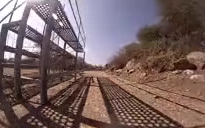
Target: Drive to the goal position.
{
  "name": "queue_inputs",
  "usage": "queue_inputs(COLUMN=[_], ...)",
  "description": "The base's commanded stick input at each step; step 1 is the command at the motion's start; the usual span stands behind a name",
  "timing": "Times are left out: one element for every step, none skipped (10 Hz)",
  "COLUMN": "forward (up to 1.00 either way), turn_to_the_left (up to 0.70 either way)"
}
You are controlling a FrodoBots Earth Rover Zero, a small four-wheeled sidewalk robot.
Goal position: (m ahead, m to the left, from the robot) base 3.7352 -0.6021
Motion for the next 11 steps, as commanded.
queue_inputs(forward=[0.50, 0.50, 0.50, 0.50, 0.50, 0.50, 0.50, 0.50, 0.50, 0.50, 0.50], turn_to_the_left=[0.00, 0.00, 0.00, 0.00, 0.00, 0.00, 0.00, 0.00, 0.00, 0.00, 0.00])
